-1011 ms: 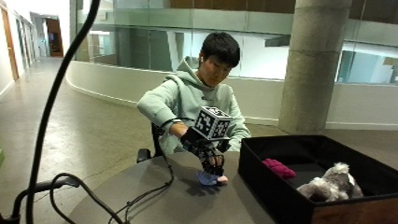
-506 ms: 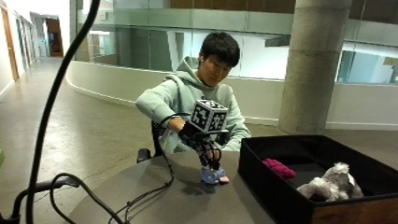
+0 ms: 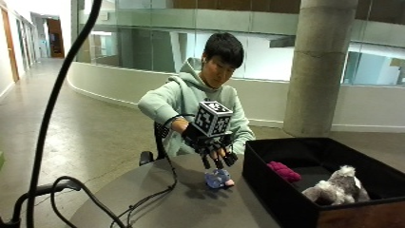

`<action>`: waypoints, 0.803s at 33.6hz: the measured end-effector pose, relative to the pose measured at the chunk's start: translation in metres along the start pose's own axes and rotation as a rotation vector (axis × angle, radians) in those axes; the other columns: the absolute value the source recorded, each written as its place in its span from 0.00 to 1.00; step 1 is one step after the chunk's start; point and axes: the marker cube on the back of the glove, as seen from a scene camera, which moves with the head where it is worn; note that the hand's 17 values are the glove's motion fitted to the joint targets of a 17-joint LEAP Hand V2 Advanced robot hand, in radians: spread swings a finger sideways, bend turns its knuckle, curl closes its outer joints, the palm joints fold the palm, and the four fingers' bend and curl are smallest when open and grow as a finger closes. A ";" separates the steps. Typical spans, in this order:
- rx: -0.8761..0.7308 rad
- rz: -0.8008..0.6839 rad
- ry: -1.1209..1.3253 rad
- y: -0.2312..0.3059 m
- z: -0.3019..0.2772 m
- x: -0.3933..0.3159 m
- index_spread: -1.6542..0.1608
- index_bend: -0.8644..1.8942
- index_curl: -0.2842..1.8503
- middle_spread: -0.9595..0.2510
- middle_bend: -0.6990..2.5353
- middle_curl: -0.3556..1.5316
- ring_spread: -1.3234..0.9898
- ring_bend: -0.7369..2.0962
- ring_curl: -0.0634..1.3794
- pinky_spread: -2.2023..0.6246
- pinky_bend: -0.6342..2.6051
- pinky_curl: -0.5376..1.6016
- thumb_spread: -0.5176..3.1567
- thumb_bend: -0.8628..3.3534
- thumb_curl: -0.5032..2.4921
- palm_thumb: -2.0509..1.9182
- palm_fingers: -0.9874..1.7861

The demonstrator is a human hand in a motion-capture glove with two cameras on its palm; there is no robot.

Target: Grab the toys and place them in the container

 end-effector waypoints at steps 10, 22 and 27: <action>-0.165 0.000 0.038 -0.013 0.021 -0.005 0.78 0.33 0.29 0.74 0.25 0.37 0.50 0.34 0.27 0.77 0.47 0.45 0.49 0.20 0.26 0.60 0.22; -0.177 0.001 0.117 -0.033 0.042 -0.007 0.77 0.46 0.31 0.77 0.23 0.32 0.55 0.29 0.21 0.78 0.42 0.43 0.48 0.21 0.28 0.63 0.27; -0.109 -0.019 0.118 -0.034 0.046 -0.015 0.77 0.60 0.36 0.76 0.26 0.31 0.54 0.29 0.18 0.78 0.39 0.41 0.50 0.23 0.29 0.67 0.35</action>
